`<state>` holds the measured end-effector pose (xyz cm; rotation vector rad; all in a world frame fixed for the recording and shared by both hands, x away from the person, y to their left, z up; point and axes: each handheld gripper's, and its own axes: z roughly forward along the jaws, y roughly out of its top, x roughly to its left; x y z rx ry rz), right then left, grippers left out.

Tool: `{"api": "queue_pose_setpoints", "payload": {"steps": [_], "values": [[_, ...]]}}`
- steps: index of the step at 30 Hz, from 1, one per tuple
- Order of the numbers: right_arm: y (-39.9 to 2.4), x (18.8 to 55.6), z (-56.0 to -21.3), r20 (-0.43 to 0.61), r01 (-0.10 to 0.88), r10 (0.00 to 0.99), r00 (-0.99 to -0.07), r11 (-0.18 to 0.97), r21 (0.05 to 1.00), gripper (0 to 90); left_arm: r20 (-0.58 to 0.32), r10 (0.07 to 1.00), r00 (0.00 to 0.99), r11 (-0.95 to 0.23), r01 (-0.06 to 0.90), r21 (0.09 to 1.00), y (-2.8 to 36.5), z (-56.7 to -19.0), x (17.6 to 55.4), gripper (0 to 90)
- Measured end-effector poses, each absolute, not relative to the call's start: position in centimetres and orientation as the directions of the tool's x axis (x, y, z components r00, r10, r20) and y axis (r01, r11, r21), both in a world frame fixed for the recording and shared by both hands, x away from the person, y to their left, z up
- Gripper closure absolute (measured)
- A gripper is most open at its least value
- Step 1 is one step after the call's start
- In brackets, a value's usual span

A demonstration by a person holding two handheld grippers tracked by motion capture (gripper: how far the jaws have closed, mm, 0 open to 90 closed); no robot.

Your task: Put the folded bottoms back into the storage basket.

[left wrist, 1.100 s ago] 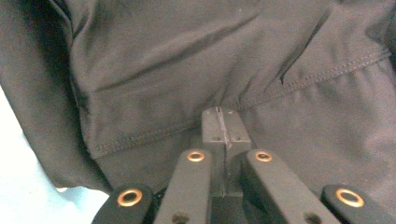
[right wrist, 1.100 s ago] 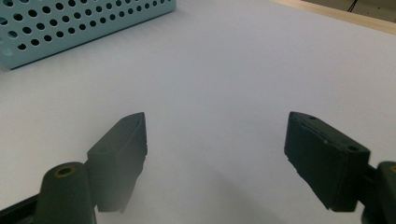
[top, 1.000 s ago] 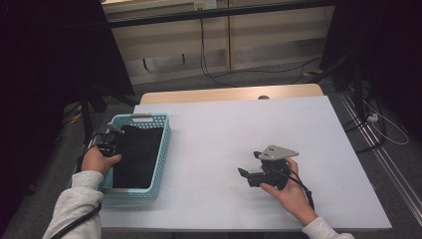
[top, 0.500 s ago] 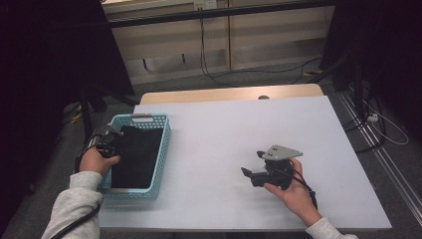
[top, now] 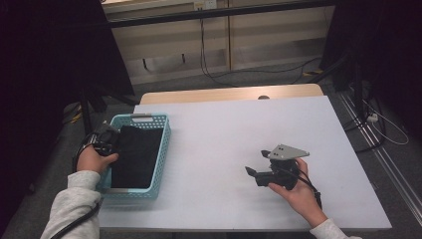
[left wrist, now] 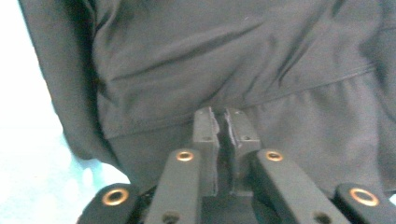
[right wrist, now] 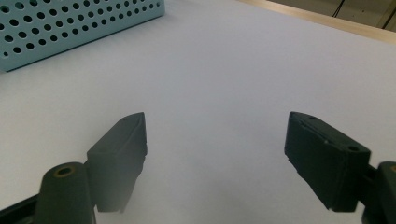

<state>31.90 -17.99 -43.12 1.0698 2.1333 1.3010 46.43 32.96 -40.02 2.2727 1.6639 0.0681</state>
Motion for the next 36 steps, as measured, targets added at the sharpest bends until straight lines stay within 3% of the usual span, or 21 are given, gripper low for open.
{"api": "queue_pose_setpoints", "payload": {"steps": [17, 36], "values": [[-18.9, 31.6, -42.9, 0.062, 0.403, 0.797, -0.601, 0.236, 0.884, 20.4, -0.145, 0.913, 0.382, -0.303, 0.871, 0.386, 30.5, -36.6, 45.8, 47.2], [-20.7, 30.7, -42.8, 0.070, 0.411, 0.805, -0.589, 0.223, 0.884, 20.2, -0.204, 0.839, 0.504, -0.375, 0.809, 0.453, 24.9, -34.4, 45.4, 35.1]]}}
